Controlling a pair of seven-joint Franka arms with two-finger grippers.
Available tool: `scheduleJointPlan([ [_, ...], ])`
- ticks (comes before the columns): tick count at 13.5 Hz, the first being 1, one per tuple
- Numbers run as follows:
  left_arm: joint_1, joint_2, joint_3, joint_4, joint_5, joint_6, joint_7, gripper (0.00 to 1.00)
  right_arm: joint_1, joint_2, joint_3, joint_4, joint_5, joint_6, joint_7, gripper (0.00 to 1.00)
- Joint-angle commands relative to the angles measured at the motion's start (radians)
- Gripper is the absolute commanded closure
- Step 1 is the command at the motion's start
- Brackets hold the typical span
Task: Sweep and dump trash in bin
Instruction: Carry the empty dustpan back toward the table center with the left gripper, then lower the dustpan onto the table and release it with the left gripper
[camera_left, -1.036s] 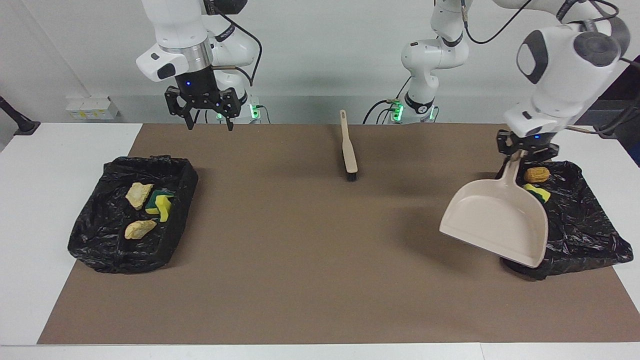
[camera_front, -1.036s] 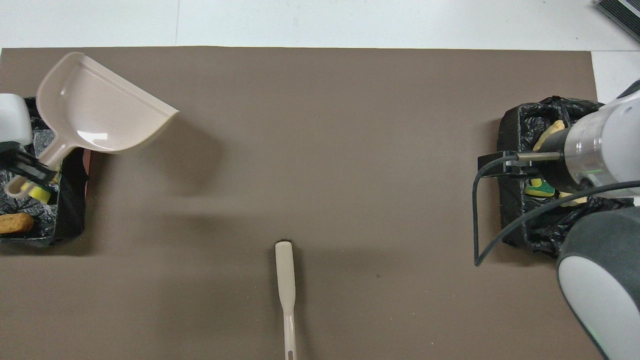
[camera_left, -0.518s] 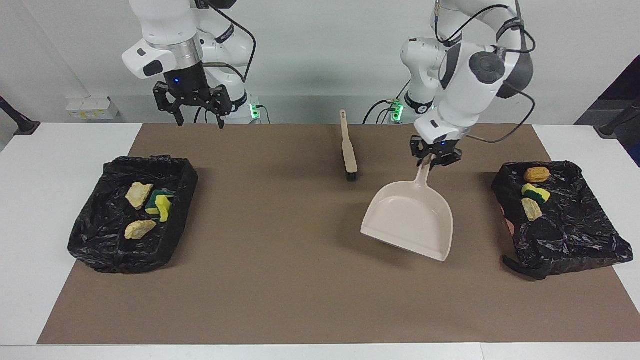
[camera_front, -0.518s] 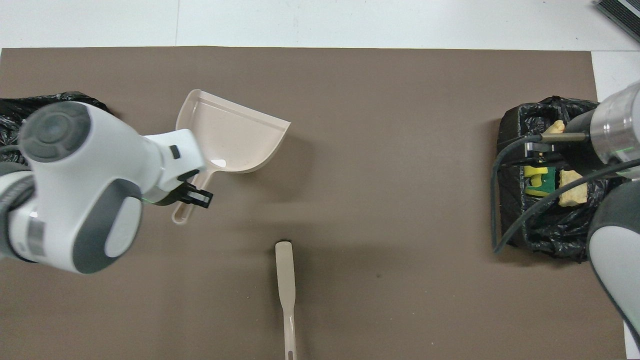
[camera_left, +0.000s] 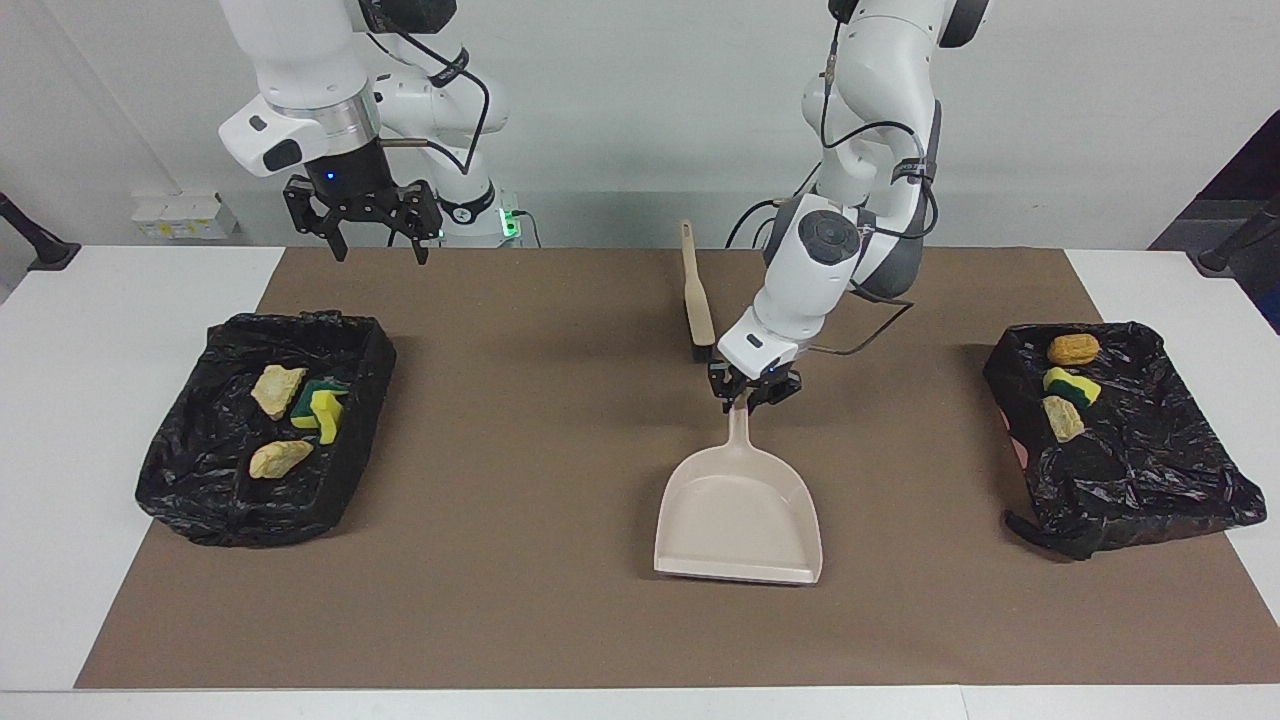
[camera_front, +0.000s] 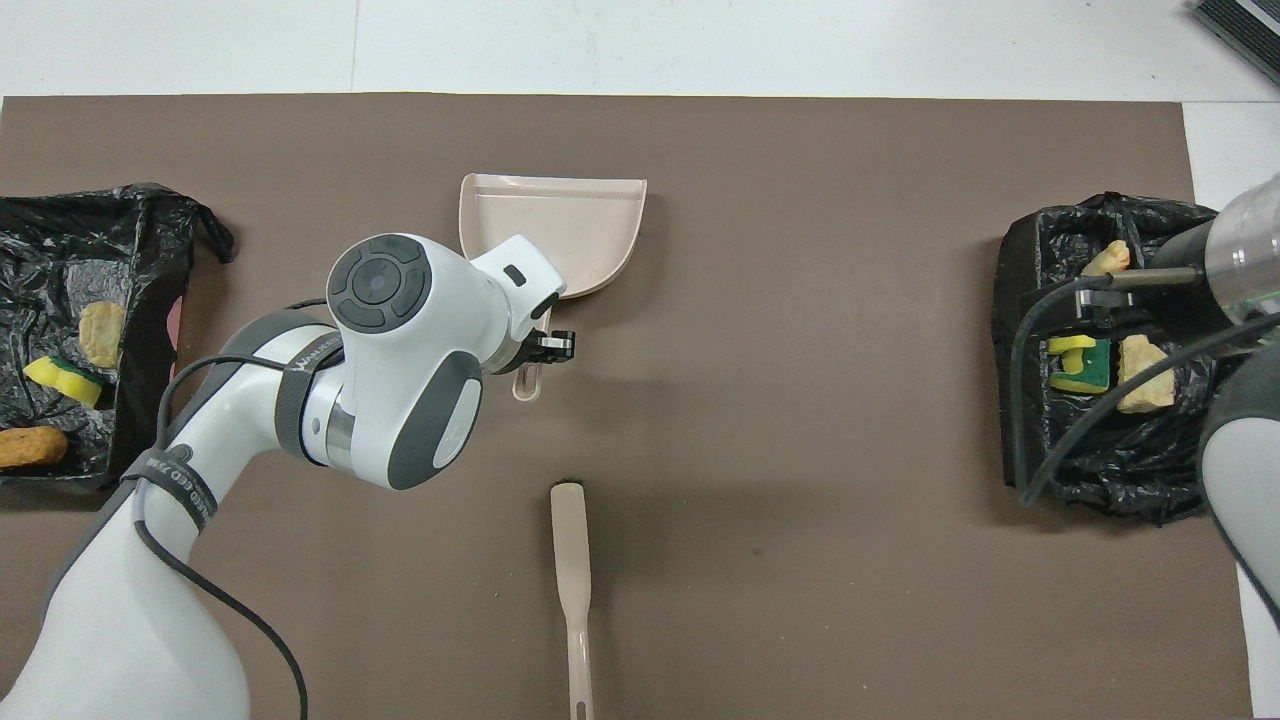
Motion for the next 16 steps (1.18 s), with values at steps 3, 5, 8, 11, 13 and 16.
scheduleJointPlan([
  [3, -0.044, 0.016, 0.017, 0.014, 0.014, -0.02, -0.03, 1.0, -0.01, -0.053, 0.004, -0.066, 0.012, 0.0, -0.028, 0.0],
  [5, -0.066, 0.022, 0.017, 0.008, 0.014, -0.02, -0.033, 1.0, -0.01, -0.053, 0.004, -0.066, 0.013, 0.0, -0.031, 0.0],
  [8, -0.053, 0.024, 0.017, 0.016, 0.012, -0.014, -0.141, 0.75, -0.004, -0.064, 0.006, -0.083, 0.018, 0.0, -0.035, 0.0],
  [11, -0.033, 0.036, 0.017, 0.023, 0.014, -0.026, -0.173, 0.0, 0.001, -0.069, 0.006, -0.087, 0.03, 0.0, -0.032, 0.0],
  [13, -0.032, 0.028, 0.021, 0.022, 0.015, -0.043, -0.173, 0.0, 0.002, -0.069, 0.006, -0.086, 0.03, 0.0, -0.028, 0.0],
  [16, -0.015, -0.024, 0.027, 0.03, 0.067, -0.069, -0.15, 0.0, 0.001, -0.067, 0.006, -0.086, 0.032, 0.012, 0.001, 0.0],
])
